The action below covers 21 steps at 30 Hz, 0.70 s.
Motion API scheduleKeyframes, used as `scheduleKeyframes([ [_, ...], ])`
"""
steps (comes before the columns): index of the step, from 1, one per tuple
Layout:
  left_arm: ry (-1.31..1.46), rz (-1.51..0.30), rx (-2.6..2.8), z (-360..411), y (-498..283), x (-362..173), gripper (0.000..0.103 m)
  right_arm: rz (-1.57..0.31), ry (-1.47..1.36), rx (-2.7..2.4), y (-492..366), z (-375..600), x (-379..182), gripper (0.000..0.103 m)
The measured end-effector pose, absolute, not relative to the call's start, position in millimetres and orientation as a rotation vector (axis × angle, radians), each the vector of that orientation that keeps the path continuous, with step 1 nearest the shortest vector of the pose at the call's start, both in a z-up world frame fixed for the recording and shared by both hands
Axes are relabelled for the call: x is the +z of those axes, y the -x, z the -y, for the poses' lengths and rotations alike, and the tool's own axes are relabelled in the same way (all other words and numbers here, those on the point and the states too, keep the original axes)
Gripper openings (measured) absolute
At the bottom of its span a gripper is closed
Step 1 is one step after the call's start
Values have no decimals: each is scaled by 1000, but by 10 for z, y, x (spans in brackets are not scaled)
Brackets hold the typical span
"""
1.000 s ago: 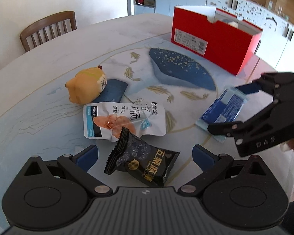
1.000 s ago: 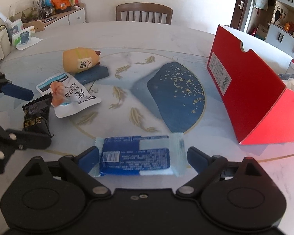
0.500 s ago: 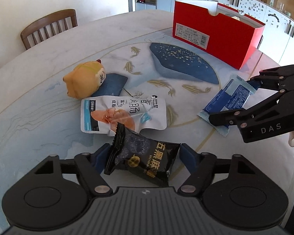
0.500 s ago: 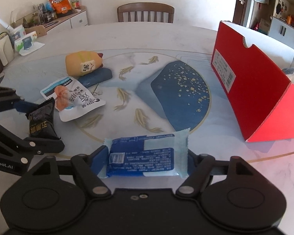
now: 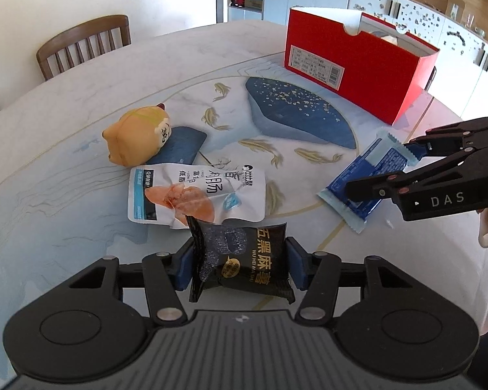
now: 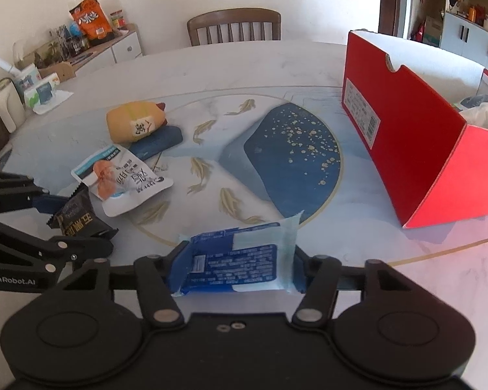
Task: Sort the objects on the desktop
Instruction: 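Close left tool on the black snack bag while right tool grasps the blue wet-wipe pack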
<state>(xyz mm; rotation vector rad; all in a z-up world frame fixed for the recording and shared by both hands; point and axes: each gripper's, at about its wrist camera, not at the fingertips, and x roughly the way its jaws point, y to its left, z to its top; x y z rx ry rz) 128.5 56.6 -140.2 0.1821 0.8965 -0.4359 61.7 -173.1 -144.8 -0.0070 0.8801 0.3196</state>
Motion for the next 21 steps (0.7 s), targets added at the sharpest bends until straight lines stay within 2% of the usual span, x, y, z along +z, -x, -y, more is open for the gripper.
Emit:
scheduleKeyframes([
  [3,-165,-895,-431,-546,-1271,-1369,55,-874,1,322,-607,1758,-1418,54],
  [4,-159,-895,-429,-538,-1268,-1355,55,-873,-4,326,-603,1769,-1405,46],
  [7,-133,-897,-417,-516,-1252,-1298,55,-860,-43,343,-602,1817,-1322,34],
  [16,-84,-883,-411,-412,-1231,-1095,55,-864,-107,410,-606,1907,-1191,19],
  [21,-58,-890,-415,-330,-1225,-989,55,-869,-110,446,-593,1934,-1111,15],
])
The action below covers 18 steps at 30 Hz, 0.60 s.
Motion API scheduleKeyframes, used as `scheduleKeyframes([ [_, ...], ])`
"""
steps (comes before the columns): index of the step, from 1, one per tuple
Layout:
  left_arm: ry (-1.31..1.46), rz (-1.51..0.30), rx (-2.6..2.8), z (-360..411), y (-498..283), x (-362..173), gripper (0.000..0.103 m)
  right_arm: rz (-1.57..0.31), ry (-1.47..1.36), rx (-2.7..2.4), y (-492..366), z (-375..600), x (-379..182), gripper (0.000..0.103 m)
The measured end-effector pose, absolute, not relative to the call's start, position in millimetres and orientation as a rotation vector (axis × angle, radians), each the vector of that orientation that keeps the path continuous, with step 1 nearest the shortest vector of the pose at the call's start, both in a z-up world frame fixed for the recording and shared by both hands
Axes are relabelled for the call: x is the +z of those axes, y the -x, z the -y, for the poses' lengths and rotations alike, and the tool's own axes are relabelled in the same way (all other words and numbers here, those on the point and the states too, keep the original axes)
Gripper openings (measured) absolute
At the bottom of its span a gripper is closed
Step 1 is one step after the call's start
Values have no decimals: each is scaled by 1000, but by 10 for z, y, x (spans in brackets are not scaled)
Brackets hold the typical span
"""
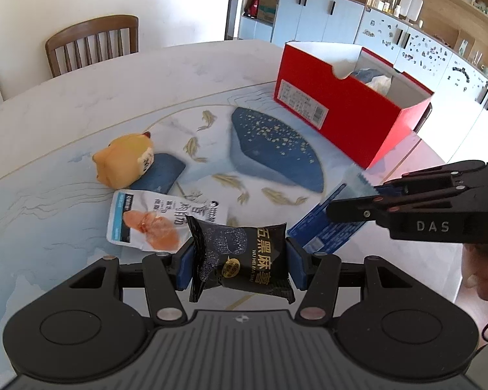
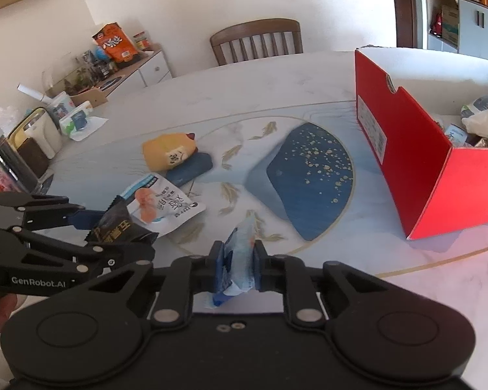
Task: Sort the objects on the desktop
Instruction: 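Close left tool on the black snack bag while right tool grasps the blue wet-wipe pack, then carry the black bag and wet-wipe pack with both tools over the shoebox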
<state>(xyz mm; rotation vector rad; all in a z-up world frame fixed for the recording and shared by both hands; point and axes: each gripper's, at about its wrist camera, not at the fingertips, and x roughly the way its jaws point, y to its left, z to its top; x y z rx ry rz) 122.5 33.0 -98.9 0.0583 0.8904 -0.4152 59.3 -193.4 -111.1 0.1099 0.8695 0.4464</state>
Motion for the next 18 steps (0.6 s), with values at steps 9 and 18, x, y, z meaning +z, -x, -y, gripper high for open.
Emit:
scheduleKeyframes([
  [9,-24,-906,-413,-143,-1265,-845,55,-886,-94,463,-632,2070,-969,13],
  [18,7,-874,-404,86,-1367,-612,55,-833,-107,476,-793,2381,-614,13],
])
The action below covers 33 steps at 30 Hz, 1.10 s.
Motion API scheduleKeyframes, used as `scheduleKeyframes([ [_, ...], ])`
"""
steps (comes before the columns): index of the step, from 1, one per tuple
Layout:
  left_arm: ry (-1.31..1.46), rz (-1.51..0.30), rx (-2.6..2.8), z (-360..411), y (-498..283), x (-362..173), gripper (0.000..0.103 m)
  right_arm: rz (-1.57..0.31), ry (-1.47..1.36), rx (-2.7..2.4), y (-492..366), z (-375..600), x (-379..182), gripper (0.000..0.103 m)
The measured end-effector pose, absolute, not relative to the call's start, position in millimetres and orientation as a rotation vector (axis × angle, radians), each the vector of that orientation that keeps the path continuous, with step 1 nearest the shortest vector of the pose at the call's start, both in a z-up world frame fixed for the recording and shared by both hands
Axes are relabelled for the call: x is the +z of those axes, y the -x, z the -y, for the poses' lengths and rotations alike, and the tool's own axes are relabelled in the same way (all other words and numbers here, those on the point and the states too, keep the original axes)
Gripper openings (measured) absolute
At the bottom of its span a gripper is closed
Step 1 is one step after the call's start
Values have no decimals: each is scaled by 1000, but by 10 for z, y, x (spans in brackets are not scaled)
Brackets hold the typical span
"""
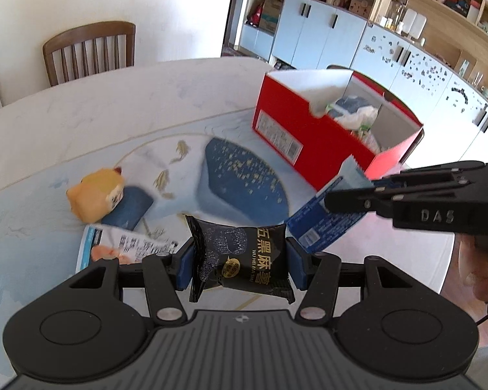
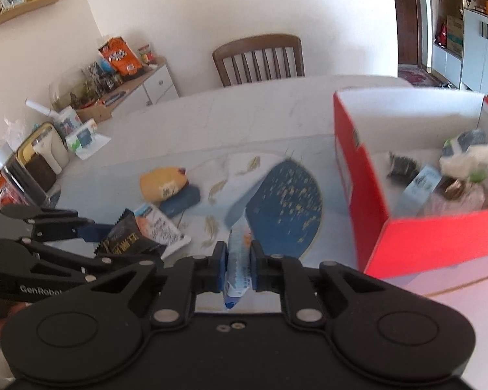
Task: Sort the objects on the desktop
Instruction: 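Carry the black bag and wet-wipe pack with both tools over the shoebox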
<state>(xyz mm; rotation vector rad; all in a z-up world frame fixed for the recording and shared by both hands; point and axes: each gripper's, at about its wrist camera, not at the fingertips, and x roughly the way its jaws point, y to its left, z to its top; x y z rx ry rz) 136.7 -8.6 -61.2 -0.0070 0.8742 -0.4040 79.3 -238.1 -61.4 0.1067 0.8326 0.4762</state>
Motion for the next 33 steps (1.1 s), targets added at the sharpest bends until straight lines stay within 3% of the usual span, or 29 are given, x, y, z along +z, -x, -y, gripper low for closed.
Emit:
scheduleKeyframes([
  [12,13,-822,-437,588,-1607,-310,55,-738,-139,447,-1095,2982,-186,13],
  [33,-114,-811,-543,2068,-2521,-204,55,-687,-204,280,-1465,4270,-198,13],
])
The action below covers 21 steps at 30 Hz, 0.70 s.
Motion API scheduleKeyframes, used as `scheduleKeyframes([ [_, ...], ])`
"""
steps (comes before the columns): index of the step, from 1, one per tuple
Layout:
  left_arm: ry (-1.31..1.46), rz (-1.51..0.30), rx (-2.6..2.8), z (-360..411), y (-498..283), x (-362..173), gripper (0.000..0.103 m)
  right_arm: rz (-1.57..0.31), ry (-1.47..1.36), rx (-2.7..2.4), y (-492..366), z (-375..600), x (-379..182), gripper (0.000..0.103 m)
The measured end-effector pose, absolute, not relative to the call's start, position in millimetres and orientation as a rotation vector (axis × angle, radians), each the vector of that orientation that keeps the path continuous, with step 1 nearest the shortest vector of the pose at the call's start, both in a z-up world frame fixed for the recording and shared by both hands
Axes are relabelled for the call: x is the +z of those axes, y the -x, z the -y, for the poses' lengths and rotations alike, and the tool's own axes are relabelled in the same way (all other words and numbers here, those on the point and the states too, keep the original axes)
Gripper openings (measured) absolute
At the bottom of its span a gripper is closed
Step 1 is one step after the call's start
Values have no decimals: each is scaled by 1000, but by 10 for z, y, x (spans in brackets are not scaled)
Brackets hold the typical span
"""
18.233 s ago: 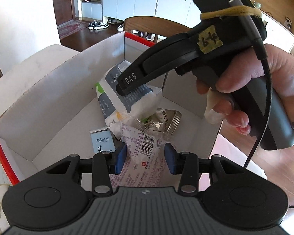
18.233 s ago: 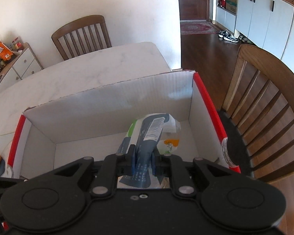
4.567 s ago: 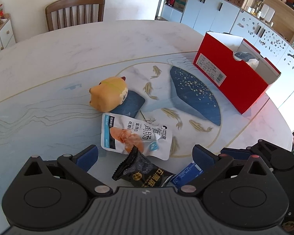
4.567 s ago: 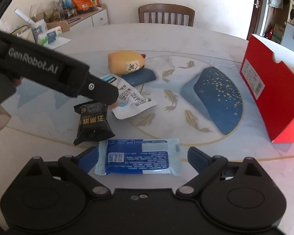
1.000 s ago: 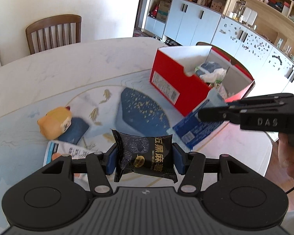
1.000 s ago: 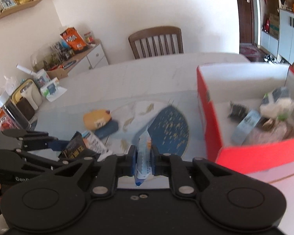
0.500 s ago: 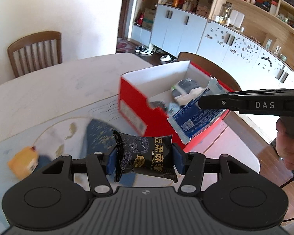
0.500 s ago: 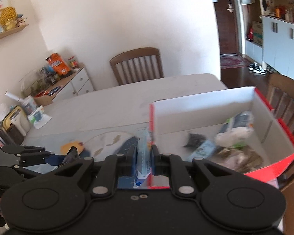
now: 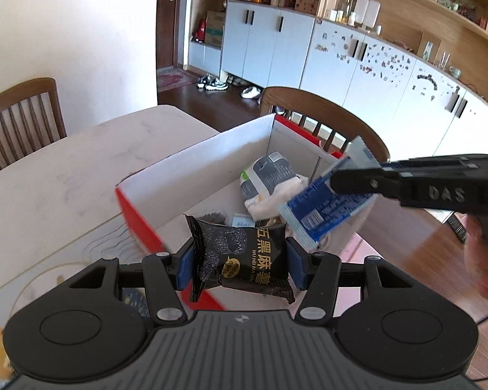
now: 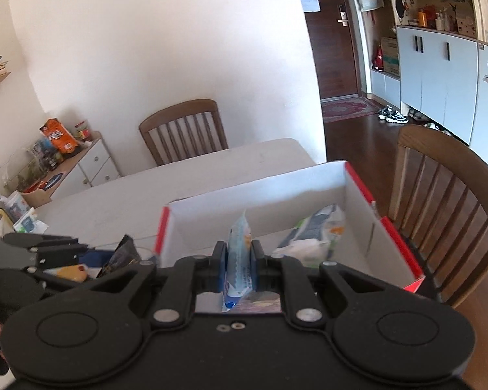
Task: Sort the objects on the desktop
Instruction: 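Carry the black bag and wet-wipe pack with both tools over the shoebox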
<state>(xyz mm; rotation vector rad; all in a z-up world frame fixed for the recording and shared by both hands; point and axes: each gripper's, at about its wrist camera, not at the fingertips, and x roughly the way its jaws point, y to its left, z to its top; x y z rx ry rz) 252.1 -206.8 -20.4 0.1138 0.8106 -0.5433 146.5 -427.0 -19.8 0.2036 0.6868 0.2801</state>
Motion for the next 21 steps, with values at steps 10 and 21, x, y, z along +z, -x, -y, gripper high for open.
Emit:
scheduleKeyframes([
  [10,-167,-904,-489,2396,-3108,-505,55,-738,-245,274,-1708,4469,-461,13],
  [21,-197,-988,-433,2549,-3492,-806,55,-791,-301,294,-1864,4508,-684,13],
])
